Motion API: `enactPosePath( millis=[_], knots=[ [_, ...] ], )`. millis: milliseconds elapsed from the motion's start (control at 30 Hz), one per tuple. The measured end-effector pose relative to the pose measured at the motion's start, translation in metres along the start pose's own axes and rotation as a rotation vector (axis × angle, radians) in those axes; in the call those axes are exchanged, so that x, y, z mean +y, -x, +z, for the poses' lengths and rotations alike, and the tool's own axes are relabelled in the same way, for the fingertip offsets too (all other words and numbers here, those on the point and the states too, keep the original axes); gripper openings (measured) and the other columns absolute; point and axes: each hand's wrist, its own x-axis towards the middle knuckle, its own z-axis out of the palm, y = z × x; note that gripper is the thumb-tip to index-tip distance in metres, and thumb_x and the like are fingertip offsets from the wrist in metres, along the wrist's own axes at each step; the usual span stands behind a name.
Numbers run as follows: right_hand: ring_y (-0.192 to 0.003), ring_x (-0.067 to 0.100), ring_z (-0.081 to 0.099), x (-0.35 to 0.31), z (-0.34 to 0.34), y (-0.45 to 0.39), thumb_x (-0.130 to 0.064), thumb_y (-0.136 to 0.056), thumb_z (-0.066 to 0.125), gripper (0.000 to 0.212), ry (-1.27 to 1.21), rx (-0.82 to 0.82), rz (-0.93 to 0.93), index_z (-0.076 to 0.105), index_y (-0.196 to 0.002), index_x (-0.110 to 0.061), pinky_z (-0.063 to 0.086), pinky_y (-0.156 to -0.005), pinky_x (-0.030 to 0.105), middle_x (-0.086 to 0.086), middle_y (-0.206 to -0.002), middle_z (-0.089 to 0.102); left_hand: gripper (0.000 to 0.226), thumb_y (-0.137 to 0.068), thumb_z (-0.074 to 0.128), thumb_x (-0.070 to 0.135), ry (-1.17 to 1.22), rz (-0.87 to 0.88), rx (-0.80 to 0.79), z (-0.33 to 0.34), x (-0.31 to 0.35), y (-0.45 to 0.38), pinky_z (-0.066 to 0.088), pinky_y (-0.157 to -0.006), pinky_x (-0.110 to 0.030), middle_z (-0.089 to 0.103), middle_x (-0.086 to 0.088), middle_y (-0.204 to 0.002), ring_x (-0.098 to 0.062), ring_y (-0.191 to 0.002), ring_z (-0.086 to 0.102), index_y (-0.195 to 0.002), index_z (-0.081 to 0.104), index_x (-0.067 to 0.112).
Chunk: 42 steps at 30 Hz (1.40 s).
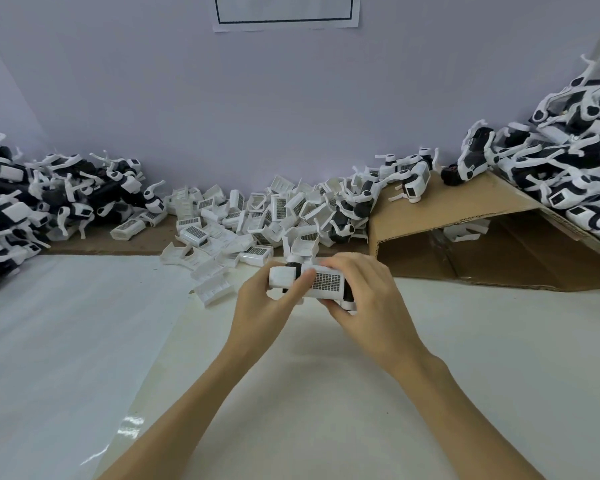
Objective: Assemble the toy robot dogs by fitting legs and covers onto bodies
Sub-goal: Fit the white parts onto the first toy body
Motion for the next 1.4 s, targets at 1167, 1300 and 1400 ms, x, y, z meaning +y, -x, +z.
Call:
enactPosePath(
  millis=[1167, 1300, 1400],
  knots=[
    [-0.14, 0.014, 0.051, 0.025, 0.015, 0.005, 0.009, -0.09, 0.075, 0.076, -0.253, 0.019, 0.006, 0.047, -0.152, -0.026, 0.052, -0.11, 0.044, -0.009, -0.148, 0.055, 0.076, -0.075, 0.067, 0.087, -0.402, 0.308, 0.081, 0.015, 0.015, 0.02, 0.05, -0.082, -0.028, 0.063, 0.019, -0.107, -0.004, -0.096, 0.059, -0.118, 0.054, 0.026],
    [-0.142, 0.021, 0.046, 0.023, 0.009, 0.001, 0.005, -0.086, 0.077, 0.076, -0.073, 0.064, -0.07, 0.05, -0.152, -0.021, 0.047, -0.115, 0.041, 0.0, -0.15, 0.053, 0.063, -0.069, 0.083, 0.071, -0.295, 0.209, 0.098, 0.013, 0.014, 0.015, 0.053, -0.084, -0.027, 0.068, 0.021, -0.092, -0.006, -0.094, 0.066, -0.109, 0.059, 0.029],
    [-0.137, 0.019, 0.051, 0.02, 0.008, 0.003, -0.014, -0.091, 0.079, 0.063, -0.078, 0.095, -0.049, 0.055, -0.149, -0.019, 0.048, -0.112, 0.037, -0.003, -0.148, 0.054, 0.044, -0.073, 0.081, 0.058, -0.182, 0.165, 0.084, 0.009, 0.01, 0.011, 0.058, -0.092, -0.036, 0.074, 0.018, -0.093, -0.011, -0.097, 0.071, -0.104, 0.067, 0.029]
  ],
)
